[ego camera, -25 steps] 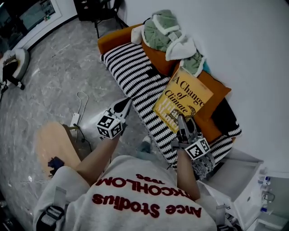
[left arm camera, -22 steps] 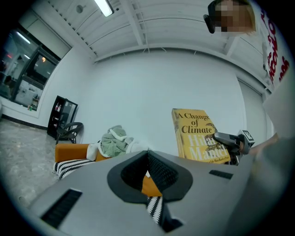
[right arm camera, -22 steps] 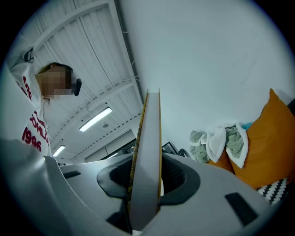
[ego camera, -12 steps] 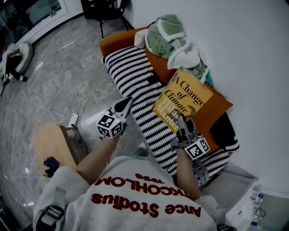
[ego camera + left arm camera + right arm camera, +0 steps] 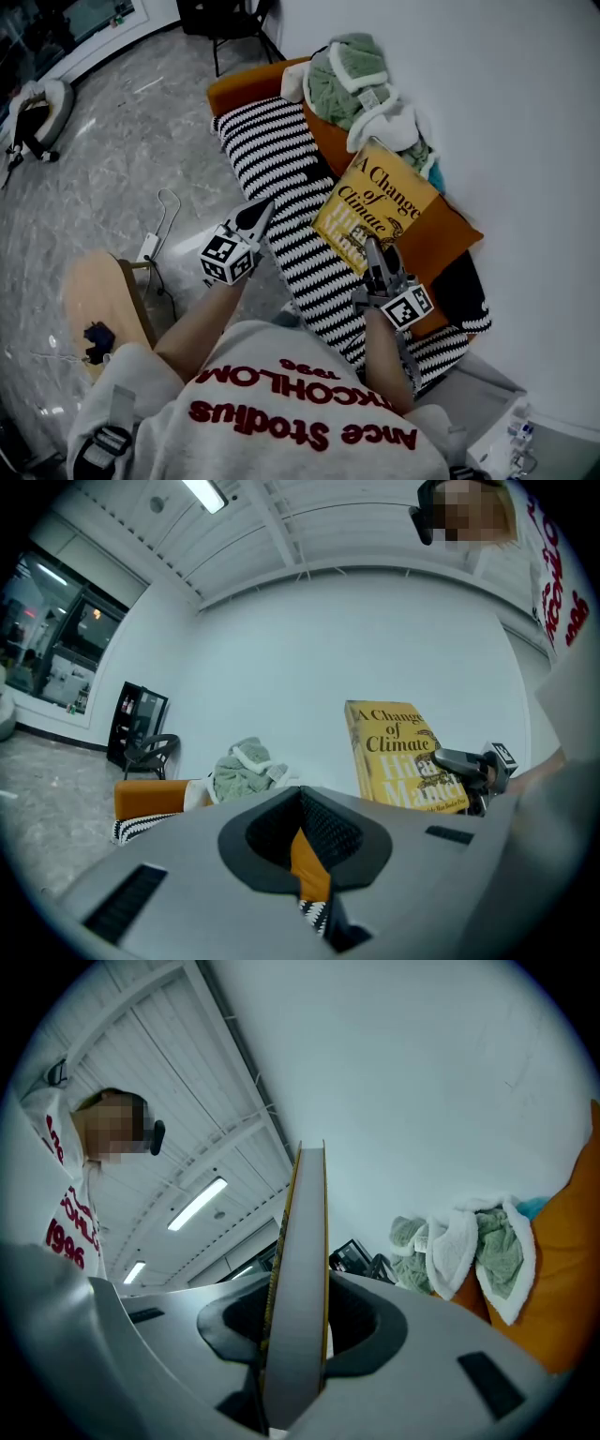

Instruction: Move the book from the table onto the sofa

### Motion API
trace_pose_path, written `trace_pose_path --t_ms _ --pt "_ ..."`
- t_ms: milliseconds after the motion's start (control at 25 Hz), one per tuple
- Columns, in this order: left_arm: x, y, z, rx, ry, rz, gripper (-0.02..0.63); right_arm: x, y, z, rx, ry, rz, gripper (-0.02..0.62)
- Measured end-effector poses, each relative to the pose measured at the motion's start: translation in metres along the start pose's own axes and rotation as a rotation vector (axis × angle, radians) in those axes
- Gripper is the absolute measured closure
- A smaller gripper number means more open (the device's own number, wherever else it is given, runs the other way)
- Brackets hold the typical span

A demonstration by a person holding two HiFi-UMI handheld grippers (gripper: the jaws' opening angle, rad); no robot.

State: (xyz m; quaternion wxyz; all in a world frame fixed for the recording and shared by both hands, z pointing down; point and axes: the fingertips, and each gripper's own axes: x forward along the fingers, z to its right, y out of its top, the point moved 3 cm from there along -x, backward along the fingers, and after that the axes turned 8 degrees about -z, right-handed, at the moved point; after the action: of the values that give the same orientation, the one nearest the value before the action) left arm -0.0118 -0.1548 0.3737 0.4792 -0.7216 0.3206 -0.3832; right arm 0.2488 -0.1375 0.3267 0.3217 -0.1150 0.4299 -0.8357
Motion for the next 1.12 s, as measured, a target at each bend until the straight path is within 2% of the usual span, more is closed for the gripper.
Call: trace_pose_path --t_ms 440,800,1120 --pt "0.012 0.007 -0.007 -0.017 0.021 0.019 0.589 0.003 0.005 0.02 0.015 -0.008 0.002 0.434" --pt "0.023 0.008 -0.012 -0.009 -0.029 -0.003 0.589 0.007 0.003 0.02 0.033 -0.049 0.03 0.434" --pt "0.039 0.005 -0.039 -0.032 -0.058 -0.042 0.589 0.02 -0.012 0.036 0.114 -0.109 0.063 0.434"
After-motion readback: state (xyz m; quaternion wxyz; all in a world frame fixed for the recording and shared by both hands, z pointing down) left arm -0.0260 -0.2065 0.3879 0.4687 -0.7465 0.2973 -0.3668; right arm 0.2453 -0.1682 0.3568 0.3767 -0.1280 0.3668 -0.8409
